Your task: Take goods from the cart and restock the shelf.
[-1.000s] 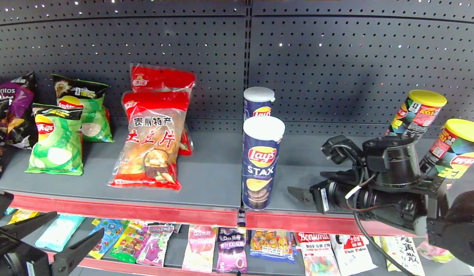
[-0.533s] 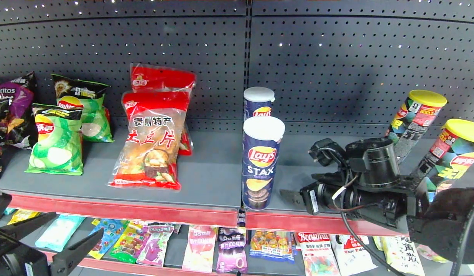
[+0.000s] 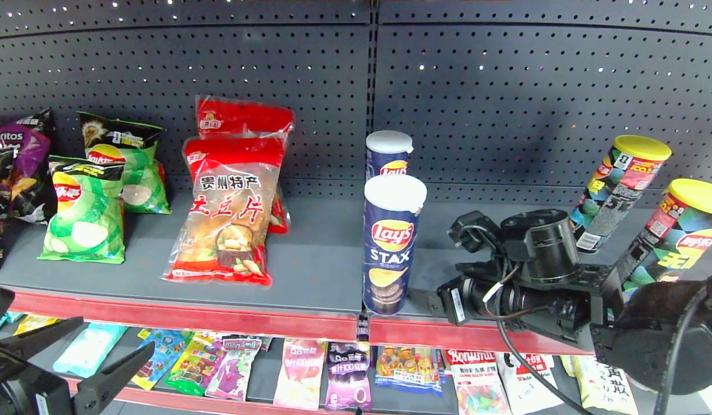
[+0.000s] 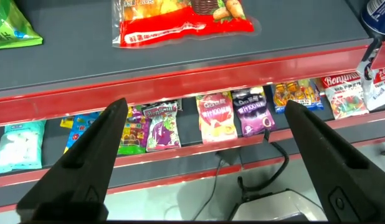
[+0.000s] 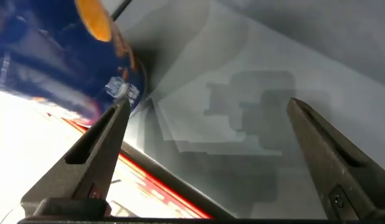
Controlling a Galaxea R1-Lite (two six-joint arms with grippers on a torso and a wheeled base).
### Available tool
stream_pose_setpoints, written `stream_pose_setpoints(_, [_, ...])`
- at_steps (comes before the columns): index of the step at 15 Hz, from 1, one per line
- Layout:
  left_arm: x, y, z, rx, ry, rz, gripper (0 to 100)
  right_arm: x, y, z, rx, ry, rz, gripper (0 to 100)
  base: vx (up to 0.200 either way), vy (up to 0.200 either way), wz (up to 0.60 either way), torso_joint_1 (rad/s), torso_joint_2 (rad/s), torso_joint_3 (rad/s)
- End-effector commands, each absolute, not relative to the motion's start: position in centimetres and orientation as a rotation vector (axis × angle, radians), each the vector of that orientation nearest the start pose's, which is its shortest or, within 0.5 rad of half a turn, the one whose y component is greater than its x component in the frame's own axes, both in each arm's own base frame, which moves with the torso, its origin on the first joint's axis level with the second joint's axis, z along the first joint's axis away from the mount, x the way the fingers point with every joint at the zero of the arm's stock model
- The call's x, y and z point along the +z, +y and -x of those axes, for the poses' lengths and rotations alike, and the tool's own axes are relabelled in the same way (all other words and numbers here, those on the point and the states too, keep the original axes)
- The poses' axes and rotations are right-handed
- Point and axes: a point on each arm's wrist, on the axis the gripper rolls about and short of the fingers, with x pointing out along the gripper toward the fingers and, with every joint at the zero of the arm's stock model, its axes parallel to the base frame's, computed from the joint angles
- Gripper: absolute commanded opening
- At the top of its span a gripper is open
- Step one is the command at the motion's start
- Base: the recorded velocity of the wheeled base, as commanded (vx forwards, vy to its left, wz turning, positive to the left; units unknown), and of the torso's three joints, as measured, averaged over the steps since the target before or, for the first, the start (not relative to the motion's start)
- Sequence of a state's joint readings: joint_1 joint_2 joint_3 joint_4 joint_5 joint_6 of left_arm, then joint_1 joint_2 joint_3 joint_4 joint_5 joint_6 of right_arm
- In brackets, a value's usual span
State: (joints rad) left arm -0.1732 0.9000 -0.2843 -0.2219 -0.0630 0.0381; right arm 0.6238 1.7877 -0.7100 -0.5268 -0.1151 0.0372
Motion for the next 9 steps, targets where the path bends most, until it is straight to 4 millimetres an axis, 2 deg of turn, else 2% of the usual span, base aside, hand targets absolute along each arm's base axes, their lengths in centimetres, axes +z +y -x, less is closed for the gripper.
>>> stream_pose_setpoints(1, [15.71, -1.77, -9.3, -0.241, 0.387, -0.059, 100, 12.0, 17.6, -24.79, 0.487, 0.529, 0.165, 100, 0.0, 0.0, 0.0, 0.0, 0.0, 0.0])
stream_pose_setpoints(9, [15.83, -1.77, -9.27, -0.241, 0.381, -0.059, 100, 12.1, 17.84, -24.97, 0.491, 0.523, 0.164, 100, 0.0, 0.0, 0.0, 0.0, 0.0, 0.0])
